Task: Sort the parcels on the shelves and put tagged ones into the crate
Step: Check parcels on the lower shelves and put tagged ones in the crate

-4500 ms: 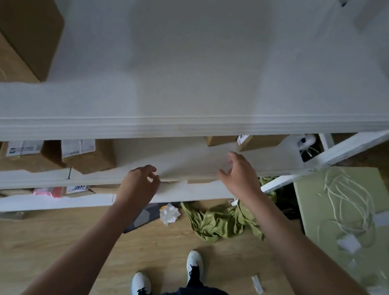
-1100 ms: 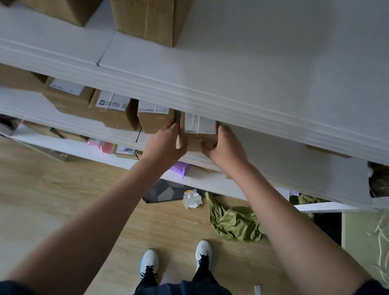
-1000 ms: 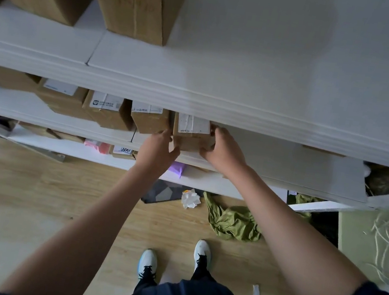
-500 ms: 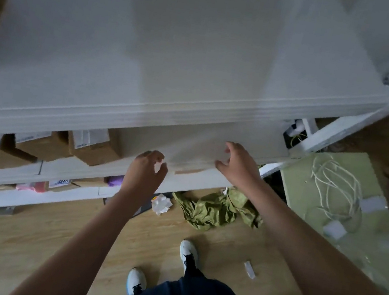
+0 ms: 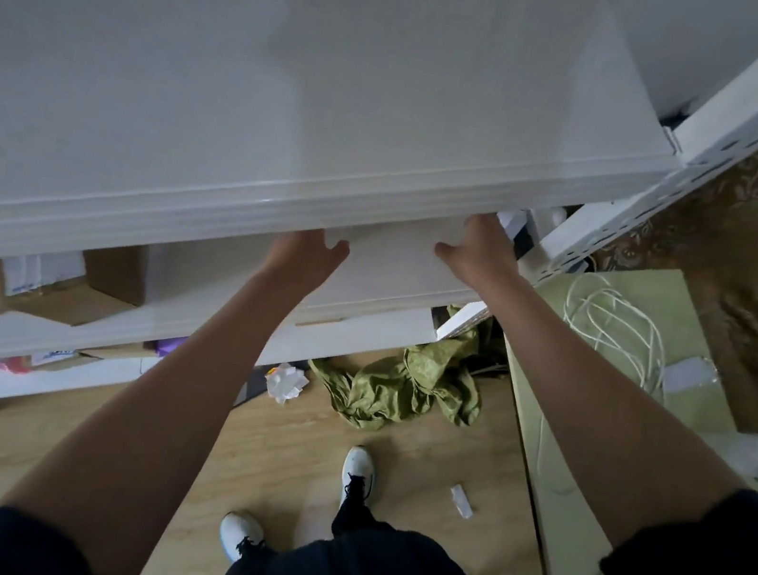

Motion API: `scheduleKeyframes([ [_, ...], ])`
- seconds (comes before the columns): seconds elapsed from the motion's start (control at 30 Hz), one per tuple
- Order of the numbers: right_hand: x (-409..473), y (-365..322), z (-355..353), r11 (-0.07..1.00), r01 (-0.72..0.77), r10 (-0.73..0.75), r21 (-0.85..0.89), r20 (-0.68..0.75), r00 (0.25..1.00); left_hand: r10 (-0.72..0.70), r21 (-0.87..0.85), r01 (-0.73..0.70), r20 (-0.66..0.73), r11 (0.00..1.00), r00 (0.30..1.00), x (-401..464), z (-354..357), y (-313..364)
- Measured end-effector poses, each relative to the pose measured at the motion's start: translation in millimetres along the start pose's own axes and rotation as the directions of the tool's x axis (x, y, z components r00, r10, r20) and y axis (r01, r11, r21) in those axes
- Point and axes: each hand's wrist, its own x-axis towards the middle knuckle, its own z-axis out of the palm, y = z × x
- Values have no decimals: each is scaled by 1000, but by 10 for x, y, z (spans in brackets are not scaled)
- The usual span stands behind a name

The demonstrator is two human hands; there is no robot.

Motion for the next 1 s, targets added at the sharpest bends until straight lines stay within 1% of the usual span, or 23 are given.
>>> scheduleKeyframes([
  [0.07, 90, -26, -41, 998, 35, -35, 52, 3, 999, -39, 32, 38, 14, 999, 999, 83, 18, 111],
  [0.2, 178, -106, -38, 991, 85, -89, 106, 35, 995, -33, 55, 32, 11, 998, 999, 192, 88, 230],
  [0.4, 10, -237, -57, 992, 79, -80, 100, 1, 997, 54, -46, -56, -44, 997, 998, 59, 169, 214],
  [0.53, -320, -287, 48, 990, 124, -125, 70, 6, 992, 134, -84, -143, -105, 986, 985, -195, 175, 2],
  [0.6, -533, -307, 145, 987, 146, -147, 67, 7, 989, 146, -83, -157, -126, 984, 981, -400, 191, -137],
  [0.83, -1297, -458, 499, 977, 200, -203, 70, 33, 979, 106, -163, -132, -160, 978, 981, -1194, 242, -660],
  [1.0, -1554, -669, 698, 975, 203, -209, 89, 68, 975, 48, -170, -85, -212, 982, 976, -1512, 135, -977],
])
